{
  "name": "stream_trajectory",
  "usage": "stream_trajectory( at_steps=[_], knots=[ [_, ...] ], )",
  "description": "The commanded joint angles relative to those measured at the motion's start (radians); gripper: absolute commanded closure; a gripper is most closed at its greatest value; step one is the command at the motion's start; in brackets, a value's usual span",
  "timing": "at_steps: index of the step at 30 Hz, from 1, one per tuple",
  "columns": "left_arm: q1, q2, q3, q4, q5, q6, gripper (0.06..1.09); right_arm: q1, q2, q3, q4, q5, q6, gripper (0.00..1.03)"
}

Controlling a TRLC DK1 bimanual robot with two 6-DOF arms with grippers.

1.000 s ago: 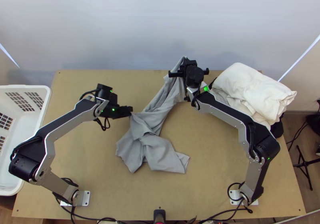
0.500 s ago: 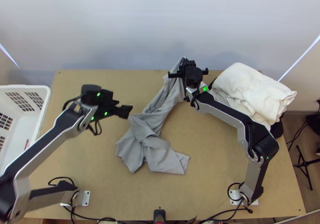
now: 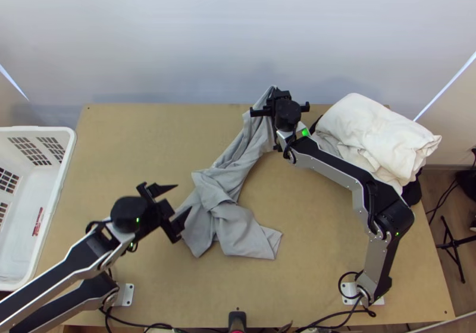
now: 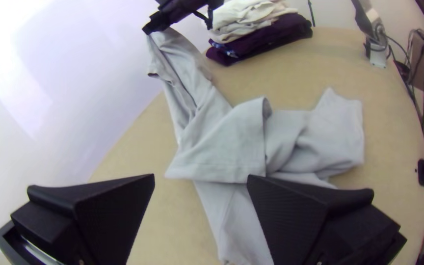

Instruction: Fold the t-shirt

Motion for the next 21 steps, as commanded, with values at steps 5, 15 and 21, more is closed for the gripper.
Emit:
stream_trajectory(
  at_steps=[5, 15, 21],
  knots=[
    [-0.237, -0.028, -0.153, 0.163, -0.194, 0.059, 0.30, 0.000, 0.001, 0.001, 0.000, 0.000, 0.006, 1.00],
    [-0.284, 0.058, -0.162, 0.247, -0.191, 0.015, 0.43, -0.003, 0.005, 0.009, 0.000, 0.000, 0.006, 1.00],
    [-0.298, 0.199, -0.153, 0.339, -0.194, 0.015, 0.43, -0.004, 0.007, 0.009, 0.000, 0.000, 0.009, 1.00]
  ],
)
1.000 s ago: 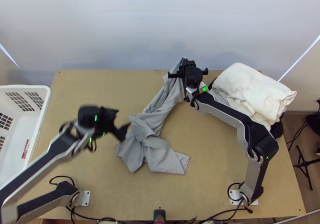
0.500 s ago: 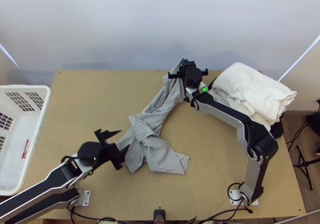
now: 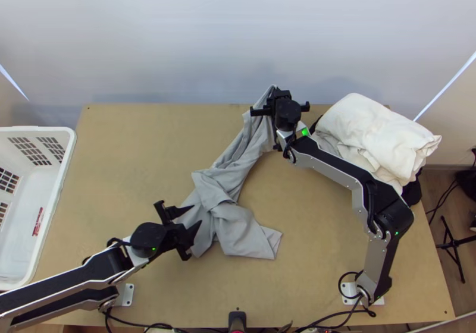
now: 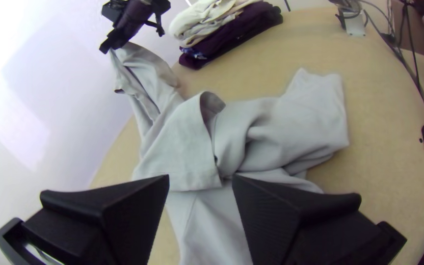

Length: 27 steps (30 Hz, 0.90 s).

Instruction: Fold the t-shirt

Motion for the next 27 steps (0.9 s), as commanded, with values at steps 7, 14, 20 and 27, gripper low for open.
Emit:
stream_trajectory(
  at_steps=[7, 14, 20, 27],
  knots=[
    [-0.031, 0.257, 0.009, 0.198, -0.009, 0.007, 0.43, -0.005, 0.000, 0.002, 0.000, 0.000, 0.002, 1.00],
    [0.033, 0.393, -0.001, 0.346, -0.008, 0.039, 0.43, -0.011, 0.002, 0.008, 0.000, 0.000, 0.002, 1.00],
    [0.080, 0.421, 0.001, 0.395, -0.002, 0.067, 0.51, -0.014, 0.002, 0.005, 0.000, 0.000, 0.000, 1.00],
    [0.107, 0.421, 0.009, 0.395, 0.003, 0.068, 0.51, -0.013, 0.010, 0.007, 0.002, 0.000, 0.002, 1.00]
  ],
)
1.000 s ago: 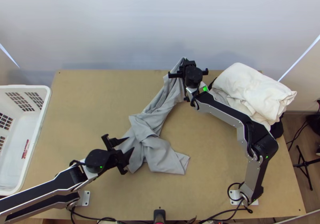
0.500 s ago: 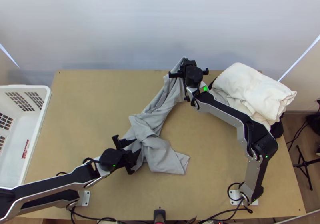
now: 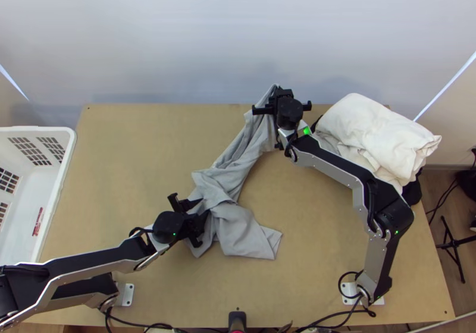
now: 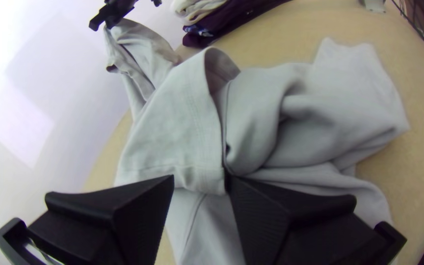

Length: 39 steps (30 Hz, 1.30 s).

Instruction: Fold the t-shirt

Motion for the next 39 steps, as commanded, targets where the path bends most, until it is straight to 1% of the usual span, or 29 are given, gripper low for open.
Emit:
stream_trajectory(
  at_steps=[1, 12, 13, 14, 15, 20, 21, 22, 23, 28, 30, 32, 33, 35, 37, 39],
  knots=[
    [0.029, 0.016, 0.006, 0.017, 0.004, 0.007, 0.52, 0.001, 0.006, 0.002, 0.003, 0.001, 0.001, 1.00],
    [0.033, 0.010, 0.023, 0.017, 0.004, 0.007, 0.52, 0.004, 0.010, 0.001, 0.003, 0.001, 0.000, 1.00],
    [0.033, 0.008, 0.025, 0.017, 0.004, 0.007, 0.57, 0.004, 0.010, -0.001, 0.003, 0.001, 0.001, 1.00],
    [0.032, 0.007, 0.026, 0.025, 0.004, 0.001, 0.68, 0.004, 0.010, -0.001, 0.003, 0.001, 0.001, 1.00],
    [0.032, 0.002, 0.028, 0.032, 0.006, -0.013, 0.76, 0.004, 0.010, -0.001, 0.003, 0.001, 0.001, 1.00],
    [0.007, -0.013, 0.026, 0.032, 0.004, -0.059, 0.77, 0.004, 0.010, -0.001, 0.003, 0.001, 0.000, 1.00],
    [0.001, -0.018, 0.022, 0.031, 0.004, -0.064, 0.84, 0.004, 0.010, -0.001, 0.003, 0.001, -0.002, 1.00],
    [-0.010, -0.022, 0.017, 0.035, 0.004, -0.068, 1.03, 0.002, 0.010, 0.001, 0.003, 0.001, -0.002, 1.00],
    [-0.011, -0.024, 0.016, 0.035, 0.004, -0.073, 1.05, 0.002, 0.010, 0.001, 0.003, 0.001, -0.003, 1.00],
    [-0.008, -0.024, 0.012, 0.017, -0.010, -0.122, 1.05, -0.002, 0.008, 0.001, 0.003, 0.001, -0.005, 1.00],
    [0.029, -0.024, 0.035, -0.001, -0.019, -0.166, 1.05, -0.004, 0.005, -0.002, 0.003, 0.001, -0.005, 1.00],
    [0.093, -0.025, 0.078, -0.069, -0.020, -0.211, 1.05, -0.007, -0.007, -0.013, -0.003, 0.002, -0.006, 1.00],
    [0.150, -0.025, 0.114, -0.093, -0.026, -0.254, 1.05, -0.008, -0.017, -0.027, -0.009, 0.002, -0.008, 1.00],
    [0.272, -0.030, 0.226, -0.230, -0.030, -0.370, 1.05, -0.010, -0.050, -0.065, -0.023, 0.004, -0.019, 1.00],
    [0.410, -0.024, 0.361, -0.400, -0.022, -0.513, 1.05, -0.011, -0.098, -0.090, -0.087, 0.008, -0.016, 1.00],
    [0.512, -0.027, 0.454, -0.521, 0.010, -0.604, 1.05, -0.018, -0.167, -0.113, -0.148, 0.022, 0.021, 1.00]
  ],
)
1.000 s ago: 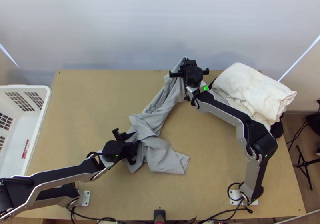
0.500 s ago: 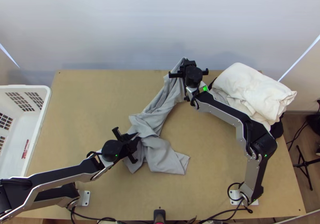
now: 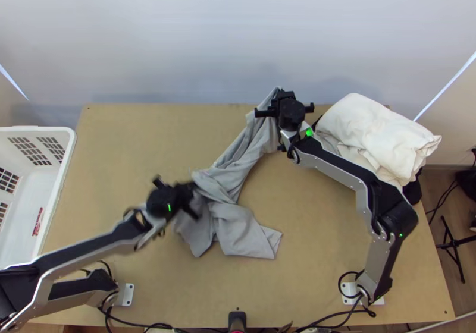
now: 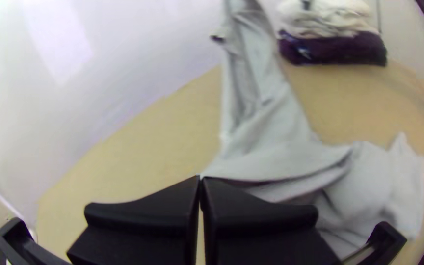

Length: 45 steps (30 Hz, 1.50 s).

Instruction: Fold the t-shirt

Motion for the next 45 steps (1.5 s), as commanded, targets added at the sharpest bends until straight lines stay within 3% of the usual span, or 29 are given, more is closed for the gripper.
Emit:
stream_trajectory(
  at_steps=[1, 5, 11, 19, 23, 30, 38, 45],
  knots=[
    [0.340, -0.013, 0.288, -0.340, 0.039, -0.299, 1.05, -0.019, -0.158, -0.069, -0.157, 0.019, 0.064, 1.00],
    [0.446, -0.065, 0.374, -0.418, 0.059, -0.386, 1.05, -0.074, -0.266, -0.009, -0.438, 0.017, 0.236, 1.00],
    [0.565, -0.052, 0.552, -0.542, 0.083, -0.501, 1.05, -0.189, -0.293, 0.167, -0.769, -0.059, 0.378, 1.00],
    [0.679, 0.001, 0.776, -0.599, 0.167, -0.543, 1.05, -0.243, -0.203, 0.525, -1.105, -0.093, 0.413, 1.00],
    [0.694, 0.030, 0.877, -0.616, 0.169, -0.543, 1.05, -0.232, -0.184, 0.624, -1.140, -0.093, 0.412, 1.00],
    [0.731, 0.097, 1.074, -0.608, 0.167, -0.544, 1.05, -0.228, -0.112, 0.887, -1.093, -0.093, 0.347, 1.00],
    [0.779, 0.151, 1.321, -0.507, 0.146, -0.535, 1.05, -0.162, -0.172, 0.890, -0.522, -0.093, -0.030, 1.00],
    [0.779, 0.116, 1.355, -0.294, 0.066, -0.431, 1.05, -0.156, -0.243, 0.874, -0.266, -0.104, -0.071, 1.00]
  ],
)
